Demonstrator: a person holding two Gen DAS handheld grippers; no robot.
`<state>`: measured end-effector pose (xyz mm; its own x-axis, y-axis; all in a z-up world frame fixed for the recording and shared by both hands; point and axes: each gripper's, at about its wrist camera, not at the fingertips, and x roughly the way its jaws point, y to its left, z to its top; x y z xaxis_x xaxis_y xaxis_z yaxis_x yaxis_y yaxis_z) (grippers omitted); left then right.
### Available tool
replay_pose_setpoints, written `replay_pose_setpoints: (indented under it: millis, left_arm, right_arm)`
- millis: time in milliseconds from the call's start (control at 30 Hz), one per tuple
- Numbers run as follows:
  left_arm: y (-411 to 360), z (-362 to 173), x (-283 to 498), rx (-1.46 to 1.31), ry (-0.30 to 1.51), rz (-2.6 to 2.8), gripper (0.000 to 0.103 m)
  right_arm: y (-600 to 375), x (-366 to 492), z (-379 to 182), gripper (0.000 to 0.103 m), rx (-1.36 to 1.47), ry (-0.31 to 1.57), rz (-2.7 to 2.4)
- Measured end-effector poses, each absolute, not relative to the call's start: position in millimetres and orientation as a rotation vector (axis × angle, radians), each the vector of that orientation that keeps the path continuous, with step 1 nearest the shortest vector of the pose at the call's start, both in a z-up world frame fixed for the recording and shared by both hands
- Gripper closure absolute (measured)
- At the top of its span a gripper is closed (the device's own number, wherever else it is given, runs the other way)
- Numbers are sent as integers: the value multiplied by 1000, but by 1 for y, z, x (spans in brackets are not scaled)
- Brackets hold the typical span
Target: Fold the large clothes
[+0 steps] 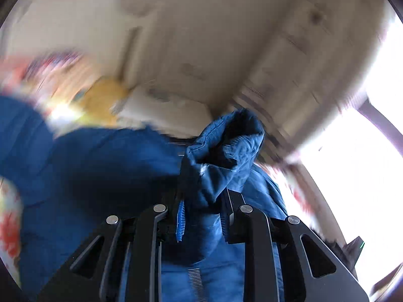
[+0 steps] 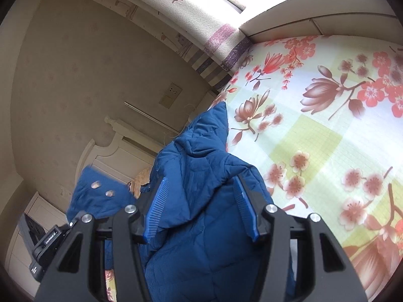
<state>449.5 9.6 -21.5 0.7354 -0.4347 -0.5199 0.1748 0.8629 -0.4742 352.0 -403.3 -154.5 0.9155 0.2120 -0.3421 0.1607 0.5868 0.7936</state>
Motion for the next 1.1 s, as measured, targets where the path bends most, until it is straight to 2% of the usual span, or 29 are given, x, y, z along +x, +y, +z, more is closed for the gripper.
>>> replay_pose_setpoints:
  millis: [167, 267, 367, 400, 433, 533, 567, 600, 633, 800, 900, 1033, 1067, 1100]
  left_arm:
    - [117, -94, 453, -688, 806, -230, 81]
    - [141, -136, 449, -841, 872, -245, 78]
    - [146, -142, 445, -912, 831, -288, 62]
    - [145, -138, 445, -935, 812, -323, 50]
    - [144, -136, 446, -941, 799, -342, 42]
    - [131, -133, 447, -867, 782, -313, 45]
    - [127, -134, 447, -833, 784, -303, 54]
    - [122, -134, 448, -778, 793, -277, 69]
    - [121, -135, 448, -767, 798, -269, 74]
    - [122, -128, 448, -749, 776, -280, 76]
    - [116, -125, 449, -721, 765, -287, 76]
    - [113, -121, 443, -685, 747, -309, 76]
    - [116, -122, 441, -680, 744, -310, 76]
    - [119, -123, 439, -674, 741, -312, 76]
  right_arm:
    - [-402, 352, -153, 49, 945, 434, 23]
    - [-400, 351, -151, 49, 937, 434, 15]
    - [-400, 352, -151, 49, 928, 440, 6]
    - [-399, 352, -150, 49, 924, 442, 3]
    - [-398, 353, -150, 49, 917, 444, 1]
    - [-395, 354, -146, 49, 889, 443, 13]
    - [-392, 355, -143, 49, 870, 447, 30]
    - [-388, 357, -140, 49, 848, 459, 50]
    - [-381, 359, -135, 50, 812, 483, 76]
    - [-333, 378, -119, 50, 599, 666, 147]
    - [-325, 407, -132, 50, 639, 838, 142]
    - [-335, 428, -134, 51, 712, 832, 118]
    - [-339, 429, -135, 61, 736, 823, 101]
    - [-345, 427, -136, 87, 767, 791, 68]
